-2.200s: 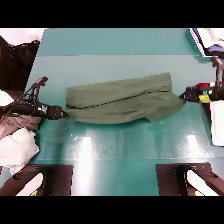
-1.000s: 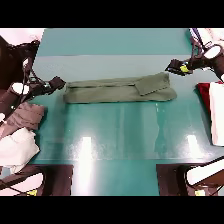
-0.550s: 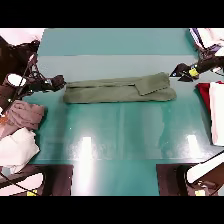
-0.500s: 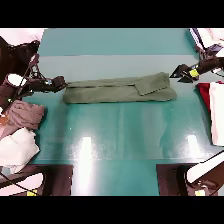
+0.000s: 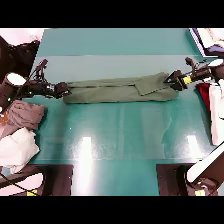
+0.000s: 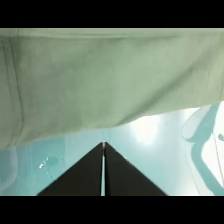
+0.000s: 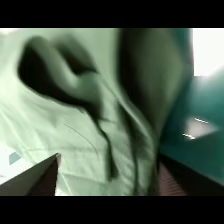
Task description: Fold the shirts.
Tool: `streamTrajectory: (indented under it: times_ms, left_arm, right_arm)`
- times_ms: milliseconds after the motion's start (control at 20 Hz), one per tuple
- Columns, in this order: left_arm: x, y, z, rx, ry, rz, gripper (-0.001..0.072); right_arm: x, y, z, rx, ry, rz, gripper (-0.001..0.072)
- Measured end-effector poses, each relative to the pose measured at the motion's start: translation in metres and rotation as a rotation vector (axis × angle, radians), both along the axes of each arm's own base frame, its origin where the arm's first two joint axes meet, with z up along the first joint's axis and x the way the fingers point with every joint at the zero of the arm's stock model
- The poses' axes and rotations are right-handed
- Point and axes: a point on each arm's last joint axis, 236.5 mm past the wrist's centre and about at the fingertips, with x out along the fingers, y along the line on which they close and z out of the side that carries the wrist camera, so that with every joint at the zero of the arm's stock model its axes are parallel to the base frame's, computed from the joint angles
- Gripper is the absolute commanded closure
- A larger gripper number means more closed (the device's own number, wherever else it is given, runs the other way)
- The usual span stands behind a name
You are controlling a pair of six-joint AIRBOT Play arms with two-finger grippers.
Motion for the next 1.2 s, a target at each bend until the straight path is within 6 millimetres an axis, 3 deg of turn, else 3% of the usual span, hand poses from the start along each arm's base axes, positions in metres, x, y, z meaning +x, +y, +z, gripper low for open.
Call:
streamTrajectory:
  times_ms: [100, 150, 200, 350, 500, 700, 850, 1000, 1200]
  left_arm:
    - [-0.004, -0.010, 0.000, -0.003, 0.004, -0.026, 0.0685]
    - [-0.005, -0.017, 0.000, -0.002, 0.001, -0.041, 0.0686]
    - [-0.004, -0.024, 0.001, 0.000, -0.007, -0.056, 0.0686]
    - [0.004, -0.052, 0.006, 0.000, -0.029, -0.105, 0.0686]
    - [0.026, -0.089, 0.013, -0.007, -0.057, -0.164, 0.0686]
    - [0.060, -0.154, 0.011, -0.029, -0.082, -0.255, 0.0686]
    - [0.076, -0.201, -0.008, -0.048, -0.064, -0.305, 0.0686]
    - [0.079, -0.236, -0.036, -0.060, -0.017, -0.345, 0.0686]
    - [0.071, -0.254, -0.070, -0.056, 0.059, -0.372, 0.0685]
  right_arm:
    - [0.002, 0.016, -0.006, 0.037, -0.004, 0.024, 0.0437]
    - [0.005, 0.023, -0.008, 0.056, -0.015, 0.031, 0.0633]
    - [0.007, 0.029, -0.009, 0.065, -0.026, 0.041, 0.0690]
    - [0.020, 0.039, 0.007, 0.106, -0.101, 0.058, 0.0691]
    - [0.027, 0.059, 0.058, 0.173, -0.194, 0.105, 0.0692]
    - [0.030, 0.090, 0.136, 0.177, -0.325, 0.149, 0.0693]
    - [0.019, 0.122, 0.184, 0.179, -0.398, 0.200, 0.0693]
    - [0.000, 0.159, 0.216, 0.186, -0.445, 0.263, 0.0693]
    - [-0.020, 0.207, 0.246, 0.202, -0.498, 0.349, 0.0693]
